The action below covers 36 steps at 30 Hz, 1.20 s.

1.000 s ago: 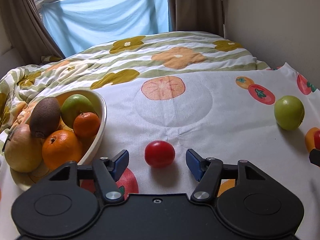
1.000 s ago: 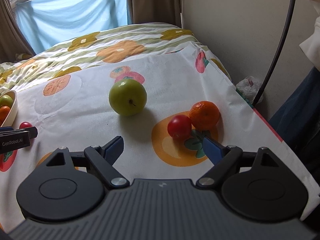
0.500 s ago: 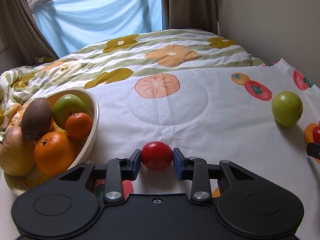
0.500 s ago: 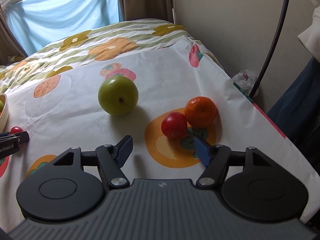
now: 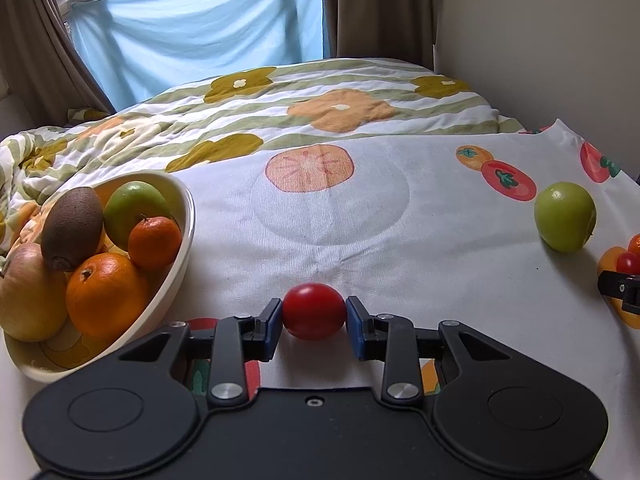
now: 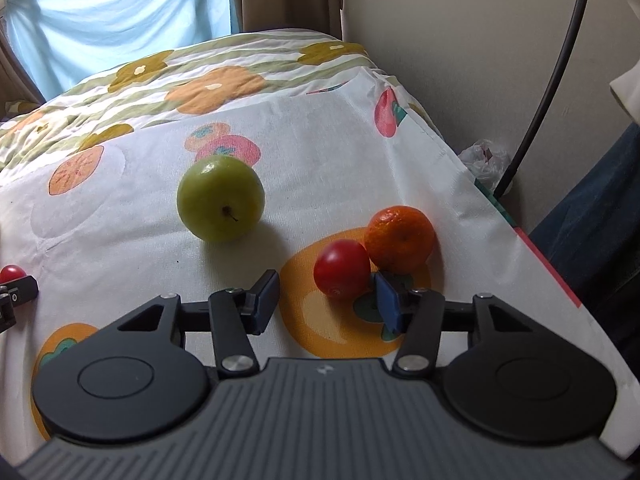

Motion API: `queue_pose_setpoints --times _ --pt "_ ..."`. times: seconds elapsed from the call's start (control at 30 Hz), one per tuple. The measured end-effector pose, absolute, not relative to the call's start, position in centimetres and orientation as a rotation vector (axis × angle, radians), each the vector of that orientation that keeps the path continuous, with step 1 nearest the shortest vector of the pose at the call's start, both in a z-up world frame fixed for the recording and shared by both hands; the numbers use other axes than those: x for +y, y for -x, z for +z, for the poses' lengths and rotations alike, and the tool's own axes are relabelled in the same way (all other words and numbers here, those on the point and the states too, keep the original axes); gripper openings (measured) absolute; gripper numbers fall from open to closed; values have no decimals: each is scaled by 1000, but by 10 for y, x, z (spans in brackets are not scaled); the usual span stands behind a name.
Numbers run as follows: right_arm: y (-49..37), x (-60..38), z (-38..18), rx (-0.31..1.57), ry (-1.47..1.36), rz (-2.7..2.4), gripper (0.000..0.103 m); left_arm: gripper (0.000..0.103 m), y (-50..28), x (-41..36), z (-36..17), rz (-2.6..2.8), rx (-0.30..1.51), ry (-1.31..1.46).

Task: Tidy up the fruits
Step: 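Close the left tool on a cherry tomato while the right tool grasps another cherry tomato, then carry both cherry tomatoes over the bowl with the left and right tools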

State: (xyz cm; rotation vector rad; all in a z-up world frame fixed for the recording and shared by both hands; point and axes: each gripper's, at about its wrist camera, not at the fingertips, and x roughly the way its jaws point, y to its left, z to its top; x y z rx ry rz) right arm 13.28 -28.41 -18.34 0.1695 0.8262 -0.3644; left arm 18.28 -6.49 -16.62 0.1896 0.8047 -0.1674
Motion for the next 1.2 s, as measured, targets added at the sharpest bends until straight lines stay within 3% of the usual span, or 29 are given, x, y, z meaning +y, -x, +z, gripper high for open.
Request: queue_pose_setpoints --times 0.2,0.33,1.2 --pt "-135 -284 -182 829 -170 -370 59 37 -180 -65 -166 -157 800 -179" --pt "-134 -287 -182 825 -164 -363 44 37 -175 -66 -164 -142 792 -179" --pt "-82 -277 -106 716 -99 -114 44 37 -93 -59 -81 -57 655 -84"
